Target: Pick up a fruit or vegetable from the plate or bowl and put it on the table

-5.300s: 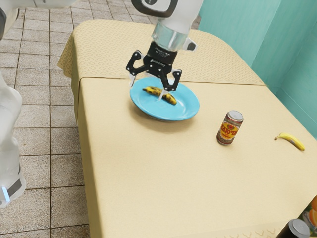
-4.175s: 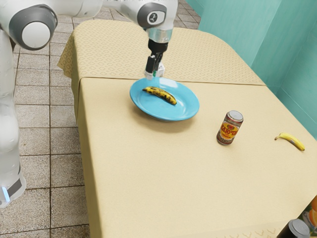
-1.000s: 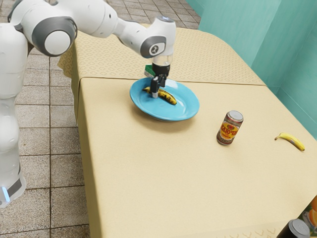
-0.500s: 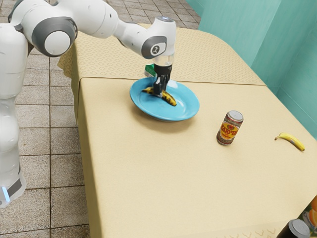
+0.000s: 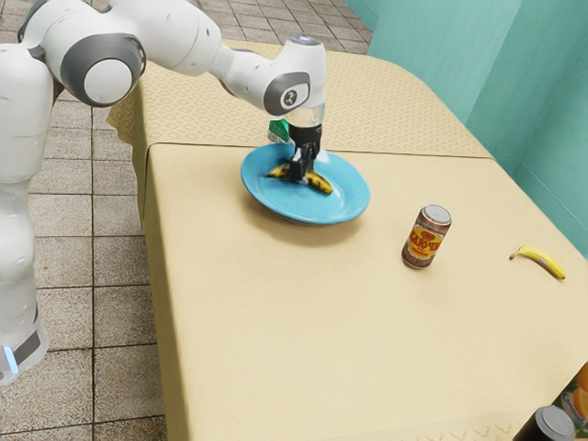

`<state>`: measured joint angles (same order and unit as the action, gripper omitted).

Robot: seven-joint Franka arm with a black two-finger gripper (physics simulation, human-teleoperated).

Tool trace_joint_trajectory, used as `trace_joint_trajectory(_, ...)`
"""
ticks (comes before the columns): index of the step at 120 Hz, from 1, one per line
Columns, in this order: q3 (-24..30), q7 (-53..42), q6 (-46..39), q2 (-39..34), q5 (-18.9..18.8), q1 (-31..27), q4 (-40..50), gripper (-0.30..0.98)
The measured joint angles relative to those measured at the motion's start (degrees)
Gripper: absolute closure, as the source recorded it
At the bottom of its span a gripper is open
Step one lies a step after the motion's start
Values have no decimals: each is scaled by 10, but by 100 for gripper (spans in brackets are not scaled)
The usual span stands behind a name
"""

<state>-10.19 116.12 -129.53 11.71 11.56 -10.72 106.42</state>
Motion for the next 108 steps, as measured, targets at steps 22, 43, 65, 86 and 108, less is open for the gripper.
trace_joint_trajectory(22,0,-4,-5,-1,0,5,1,49)
trace_joint_trajectory(43,-1,-7,-6,-19,-18,19,1,50)
trace_joint_trajectory(65,0,-8,-4,-70,-33,44,24,50)
trace_joint_trajectory(86,40,-4,-3,-87,-36,85,24,50)
trace_joint_trajectory(108,101,6,-3,-85,-38,131,0,50)
